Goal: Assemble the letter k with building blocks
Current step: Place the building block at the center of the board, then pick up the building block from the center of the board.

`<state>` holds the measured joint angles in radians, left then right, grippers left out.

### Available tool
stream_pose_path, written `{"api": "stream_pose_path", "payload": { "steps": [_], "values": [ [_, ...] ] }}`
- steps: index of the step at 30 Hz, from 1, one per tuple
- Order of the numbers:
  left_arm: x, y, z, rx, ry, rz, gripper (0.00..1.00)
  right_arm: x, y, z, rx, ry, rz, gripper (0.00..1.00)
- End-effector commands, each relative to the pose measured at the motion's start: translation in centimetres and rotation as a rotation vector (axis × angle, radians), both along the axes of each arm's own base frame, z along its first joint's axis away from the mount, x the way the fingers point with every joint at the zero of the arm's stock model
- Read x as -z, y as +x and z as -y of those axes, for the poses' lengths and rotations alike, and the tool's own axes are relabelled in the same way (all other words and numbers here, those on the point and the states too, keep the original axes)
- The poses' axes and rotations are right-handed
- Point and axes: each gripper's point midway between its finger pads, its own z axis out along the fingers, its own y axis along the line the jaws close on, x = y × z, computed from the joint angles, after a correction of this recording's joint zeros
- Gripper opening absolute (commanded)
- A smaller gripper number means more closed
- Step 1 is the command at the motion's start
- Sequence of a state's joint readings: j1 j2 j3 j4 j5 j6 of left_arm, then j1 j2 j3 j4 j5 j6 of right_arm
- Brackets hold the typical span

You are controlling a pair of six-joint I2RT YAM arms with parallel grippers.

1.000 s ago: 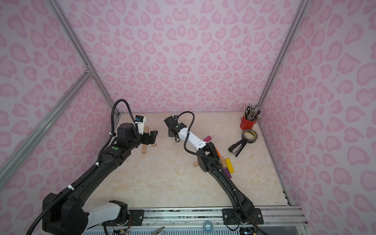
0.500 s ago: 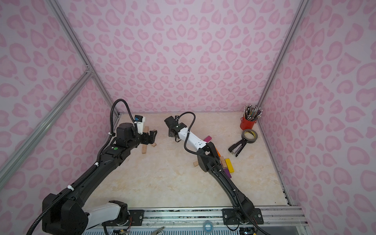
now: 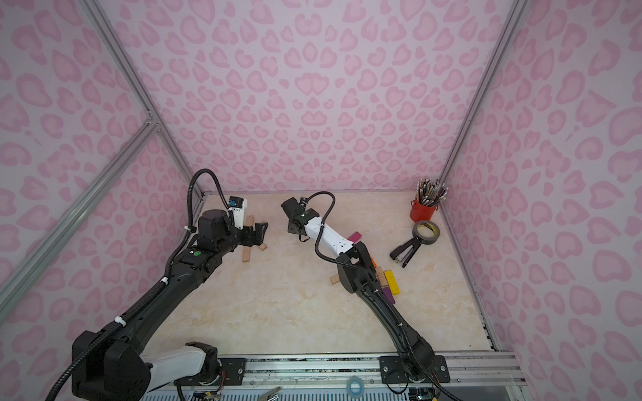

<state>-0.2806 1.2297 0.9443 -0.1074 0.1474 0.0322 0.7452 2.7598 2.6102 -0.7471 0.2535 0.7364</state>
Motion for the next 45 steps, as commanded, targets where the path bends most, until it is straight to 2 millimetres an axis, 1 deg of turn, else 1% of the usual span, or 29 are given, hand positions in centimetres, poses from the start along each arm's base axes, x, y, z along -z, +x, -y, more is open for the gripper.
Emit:
{"api": "stream_pose_path", "payload": {
  "steps": [1,6,8,9,11,14,17,19,20,22,25,28,31,34,37,40,42,45],
  "values": [
    [-0.3,-0.1,0.1,0.014,0.003,0.013,0.94,-0.9,-0.4,0.2,-0.021,-0.010,-0.005,0.47],
    [-0.3,-0.2,0.5,0.041,0.001,0.017,0.94,-5.1,-0.5,0.4,-0.063,-0.001,0.039,0.55],
    [-0.4,-0.6,1.0,0.079,0.000,0.020,0.94,-6.8,-0.8,0.9,-0.086,-0.014,0.053,0.57],
    [-0.4,-0.8,1.3,0.108,0.000,0.023,0.94,-7.8,-1.1,1.4,-0.099,-0.023,0.063,0.59],
    [-0.6,-1.4,2.1,0.167,-0.002,0.034,0.94,-9.2,-1.7,2.4,-0.136,-0.055,0.074,0.61],
    [-1.1,-2.6,3.7,0.284,-0.003,0.070,0.94,-11.0,-3.2,4.8,-0.195,-0.105,0.094,0.65],
    [-1.7,-4.1,5.3,0.381,0.015,0.129,0.94,-12.0,-5.2,8.0,-0.232,-0.120,0.113,0.69],
    [-1.9,-5.4,6.7,0.451,0.045,0.171,0.94,-12.4,-6.8,10.7,-0.244,-0.109,0.123,0.70],
    [-2.0,-6.0,7.3,0.480,0.057,0.190,0.94,-12.4,-7.6,11.9,-0.245,-0.105,0.122,0.70],
    [-2.1,-7.5,8.9,0.554,0.082,0.227,0.94,-12.4,-9.1,15.1,-0.218,-0.104,0.116,0.70],
    [-2.0,-9.5,10.9,0.656,0.119,0.265,0.94,-11.2,-11.7,19.7,-0.172,-0.120,0.071,0.70],
    [-1.6,-11.3,12.5,0.746,0.128,0.282,0.94,-9.9,-14.1,23.7,-0.121,-0.141,0.030,0.70],
    [-1.3,-12.3,13.7,0.805,0.122,0.278,0.94,-8.1,-16.3,27.6,-0.044,-0.162,-0.040,0.71],
    [-0.9,-12.6,14.1,0.826,0.128,0.263,0.94,-6.5,-18.0,30.9,0.046,-0.180,-0.105,0.71],
    [-0.6,-12.5,14.1,0.823,0.139,0.250,0.94,-5.3,-19.1,33.6,0.123,-0.187,-0.155,0.71],
    [-0.3,-12.4,14.1,0.822,0.143,0.240,0.94,-4.0,-20.0,35.5,0.170,-0.166,-0.207,0.70],
    [-0.1,-12.4,14.1,0.817,0.146,0.233,0.94,-3.5,-20.4,35.9,0.168,-0.170,-0.231,0.69],
    [0.4,-12.2,13.9,0.807,0.163,0.220,0.94,-3.5,-20.5,35.0,0.107,-0.148,-0.234,0.65]
  ]
}}
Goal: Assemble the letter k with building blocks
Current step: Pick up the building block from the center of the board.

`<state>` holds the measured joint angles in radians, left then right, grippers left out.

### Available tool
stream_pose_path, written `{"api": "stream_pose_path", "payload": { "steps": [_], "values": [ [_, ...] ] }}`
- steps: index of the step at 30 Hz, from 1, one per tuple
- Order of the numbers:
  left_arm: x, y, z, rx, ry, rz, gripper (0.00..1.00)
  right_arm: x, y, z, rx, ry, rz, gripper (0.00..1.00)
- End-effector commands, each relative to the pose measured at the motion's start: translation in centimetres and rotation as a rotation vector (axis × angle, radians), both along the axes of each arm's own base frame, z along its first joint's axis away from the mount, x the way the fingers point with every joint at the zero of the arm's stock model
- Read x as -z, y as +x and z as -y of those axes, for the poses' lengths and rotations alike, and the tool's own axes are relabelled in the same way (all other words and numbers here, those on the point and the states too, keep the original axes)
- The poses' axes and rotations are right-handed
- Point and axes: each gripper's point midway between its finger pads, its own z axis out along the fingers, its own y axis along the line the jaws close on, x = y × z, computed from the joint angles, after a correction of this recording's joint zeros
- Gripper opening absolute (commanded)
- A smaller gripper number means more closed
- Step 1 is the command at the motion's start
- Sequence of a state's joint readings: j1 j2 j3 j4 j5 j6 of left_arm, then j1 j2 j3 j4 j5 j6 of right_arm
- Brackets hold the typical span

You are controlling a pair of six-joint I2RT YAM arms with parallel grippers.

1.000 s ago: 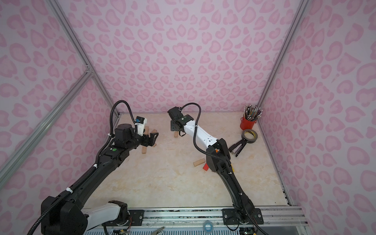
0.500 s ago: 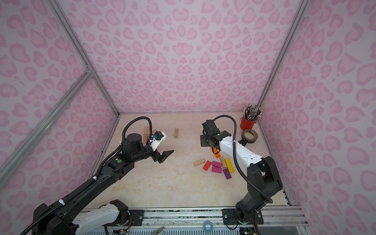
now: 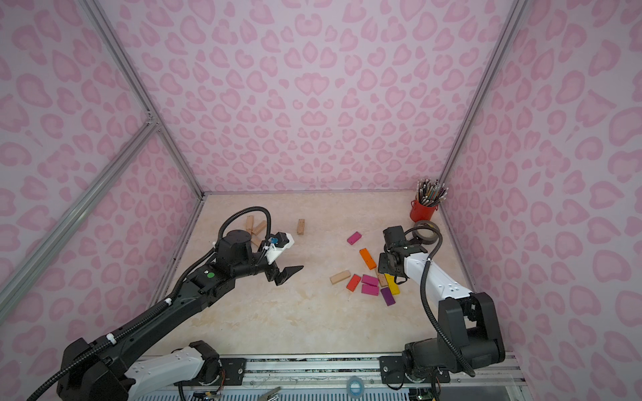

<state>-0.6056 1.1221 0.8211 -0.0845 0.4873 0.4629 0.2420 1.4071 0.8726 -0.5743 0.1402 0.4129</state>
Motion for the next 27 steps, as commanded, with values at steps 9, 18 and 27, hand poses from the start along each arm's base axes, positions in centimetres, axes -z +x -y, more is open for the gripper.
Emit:
{"api": "stream_pose_path", "payload": {
  "steps": [9,18,27],
  "values": [
    [-0.2,-0.5,-0.3,0.018,0.020,0.047,0.95,2.0,1.1,-3.5,-0.167,-0.007,-0.082,0.55],
    [0.1,-0.3,-0.7,0.001,0.041,0.059,0.95,4.2,1.4,-3.7,-0.196,-0.041,-0.162,0.50],
    [0.2,-0.4,-0.7,0.004,0.042,0.059,0.95,5.6,0.3,-3.8,-0.197,-0.028,-0.216,0.45]
  ]
}}
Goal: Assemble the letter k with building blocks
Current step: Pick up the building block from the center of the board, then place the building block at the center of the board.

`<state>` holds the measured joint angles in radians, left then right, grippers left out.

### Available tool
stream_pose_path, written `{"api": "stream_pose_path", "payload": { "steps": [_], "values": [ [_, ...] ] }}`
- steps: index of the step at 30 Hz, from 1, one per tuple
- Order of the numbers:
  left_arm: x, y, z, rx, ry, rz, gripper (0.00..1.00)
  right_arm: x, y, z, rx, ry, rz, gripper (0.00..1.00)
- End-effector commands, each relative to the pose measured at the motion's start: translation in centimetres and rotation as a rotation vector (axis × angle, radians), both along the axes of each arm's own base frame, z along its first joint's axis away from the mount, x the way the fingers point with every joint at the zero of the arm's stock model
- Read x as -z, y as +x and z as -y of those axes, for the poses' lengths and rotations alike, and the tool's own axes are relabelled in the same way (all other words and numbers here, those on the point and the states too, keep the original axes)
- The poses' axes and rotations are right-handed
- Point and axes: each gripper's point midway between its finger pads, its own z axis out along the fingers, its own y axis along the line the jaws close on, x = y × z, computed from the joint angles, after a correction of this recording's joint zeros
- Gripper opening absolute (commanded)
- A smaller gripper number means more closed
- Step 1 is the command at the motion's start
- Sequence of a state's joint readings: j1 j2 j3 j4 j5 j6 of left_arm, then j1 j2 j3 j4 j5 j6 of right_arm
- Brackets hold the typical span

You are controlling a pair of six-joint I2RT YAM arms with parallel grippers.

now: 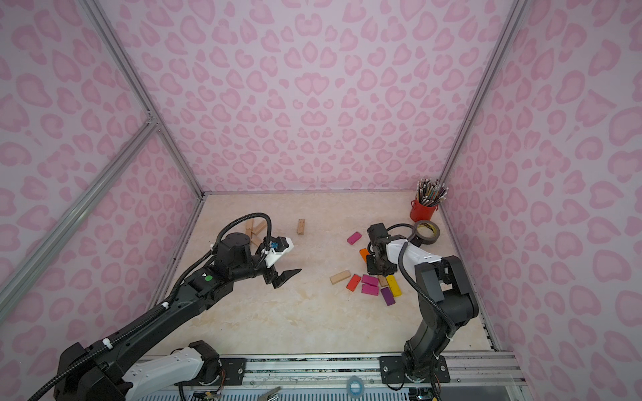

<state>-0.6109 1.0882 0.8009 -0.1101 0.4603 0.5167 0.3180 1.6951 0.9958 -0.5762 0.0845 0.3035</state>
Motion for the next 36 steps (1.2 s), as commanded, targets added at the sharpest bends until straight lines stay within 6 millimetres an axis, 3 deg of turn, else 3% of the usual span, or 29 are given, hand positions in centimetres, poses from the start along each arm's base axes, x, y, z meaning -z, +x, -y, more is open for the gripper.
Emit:
{"api": "stream_pose_path", "payload": {
  "steps": [1,11,14,18,22,25,30,33,36],
  "values": [
    [-0.2,0.1,0.0,-0.001,0.000,0.018,0.95,0.6,-1.0,0.1,0.002,-0.003,-0.041,0.44],
    [-0.1,0.3,-0.1,-0.012,0.006,0.020,0.96,0.4,-1.4,1.5,0.038,-0.085,-0.035,0.27],
    [0.0,0.4,-0.2,-0.021,0.010,0.020,0.96,-0.9,-0.7,1.5,0.051,-0.094,0.011,0.23],
    [-0.2,0.8,-0.4,-0.045,0.005,0.024,0.96,-4.8,1.0,0.0,0.059,-0.072,0.129,0.20],
    [-0.4,2.3,-1.2,-0.145,-0.010,0.009,0.96,-8.3,2.7,-4.3,0.067,0.025,0.226,0.19],
    [-0.5,4.5,-2.7,-0.270,-0.026,-0.038,0.97,-9.8,4.1,-9.6,0.079,0.115,0.280,0.19],
    [-0.4,7.9,-5.6,-0.455,-0.071,-0.124,0.98,-9.0,6.7,-19.3,0.081,0.212,0.310,0.19],
    [0.0,8.9,-6.9,-0.535,-0.067,-0.137,0.99,-7.8,8.1,-23.1,0.115,0.236,0.309,0.19],
    [0.0,9.4,-7.7,-0.577,-0.075,-0.145,0.99,-6.3,9.3,-25.6,0.135,0.232,0.312,0.19]
  ]
}}
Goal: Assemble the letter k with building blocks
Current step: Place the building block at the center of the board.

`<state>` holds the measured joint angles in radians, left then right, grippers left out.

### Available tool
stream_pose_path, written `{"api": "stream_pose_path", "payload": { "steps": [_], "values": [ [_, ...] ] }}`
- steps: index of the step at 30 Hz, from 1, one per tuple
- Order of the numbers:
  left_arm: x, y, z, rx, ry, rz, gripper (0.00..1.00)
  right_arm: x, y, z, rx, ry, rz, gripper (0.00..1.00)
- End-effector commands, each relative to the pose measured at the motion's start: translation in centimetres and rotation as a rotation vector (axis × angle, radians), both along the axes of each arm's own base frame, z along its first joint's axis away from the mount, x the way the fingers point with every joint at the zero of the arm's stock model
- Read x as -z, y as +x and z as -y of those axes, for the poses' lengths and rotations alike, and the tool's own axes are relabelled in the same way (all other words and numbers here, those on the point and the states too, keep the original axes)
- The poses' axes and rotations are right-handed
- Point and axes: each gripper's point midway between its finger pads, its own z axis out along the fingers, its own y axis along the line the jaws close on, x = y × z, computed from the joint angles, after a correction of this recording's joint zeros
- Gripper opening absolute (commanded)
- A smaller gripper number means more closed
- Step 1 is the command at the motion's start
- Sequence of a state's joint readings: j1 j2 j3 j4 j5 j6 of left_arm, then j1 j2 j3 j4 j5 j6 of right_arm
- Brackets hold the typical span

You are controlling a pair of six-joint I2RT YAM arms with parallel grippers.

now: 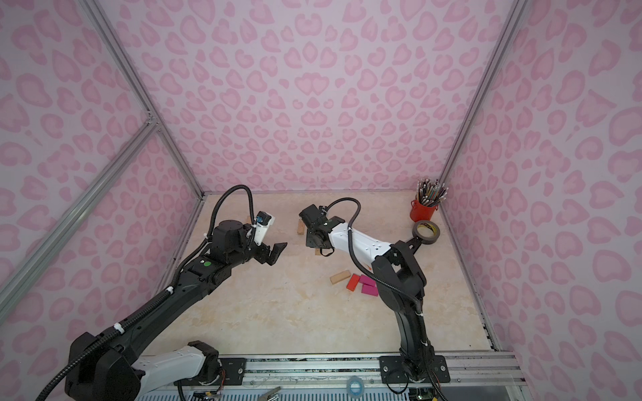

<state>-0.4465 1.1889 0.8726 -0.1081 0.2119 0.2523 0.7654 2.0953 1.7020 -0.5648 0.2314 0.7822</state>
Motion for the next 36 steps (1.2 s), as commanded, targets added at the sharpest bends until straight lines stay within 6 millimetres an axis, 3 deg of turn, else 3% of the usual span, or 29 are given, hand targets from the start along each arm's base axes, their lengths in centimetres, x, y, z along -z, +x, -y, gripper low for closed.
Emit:
{"api": "stream_pose_path", "payload": {
  "steps": [1,12,20,24,30,36],
  "values": [
    [-0.8,1.1,-1.0,-0.088,-0.038,-0.001,0.99,1.3,1.1,-1.5,0.086,0.005,0.001,0.19],
    [-0.6,2.2,-2.1,-0.146,-0.093,-0.048,0.98,5.9,2.4,-5.3,0.046,-0.018,-0.048,0.20],
    [-0.6,2.5,-2.6,-0.175,-0.099,-0.050,0.97,7.0,2.4,-6.0,0.051,-0.010,-0.073,0.28],
    [-1.0,3.1,-3.3,-0.244,-0.131,-0.048,0.93,6.1,2.5,-6.1,0.040,-0.005,-0.060,0.31],
    [-1.2,4.3,-3.9,-0.360,-0.213,-0.092,0.88,2.7,2.5,-6.3,-0.005,0.035,-0.028,0.40],
    [-1.2,5.3,-3.6,-0.471,-0.314,-0.183,0.72,-2.3,2.1,-3.5,-0.032,0.090,0.057,0.52]
  ]
}}
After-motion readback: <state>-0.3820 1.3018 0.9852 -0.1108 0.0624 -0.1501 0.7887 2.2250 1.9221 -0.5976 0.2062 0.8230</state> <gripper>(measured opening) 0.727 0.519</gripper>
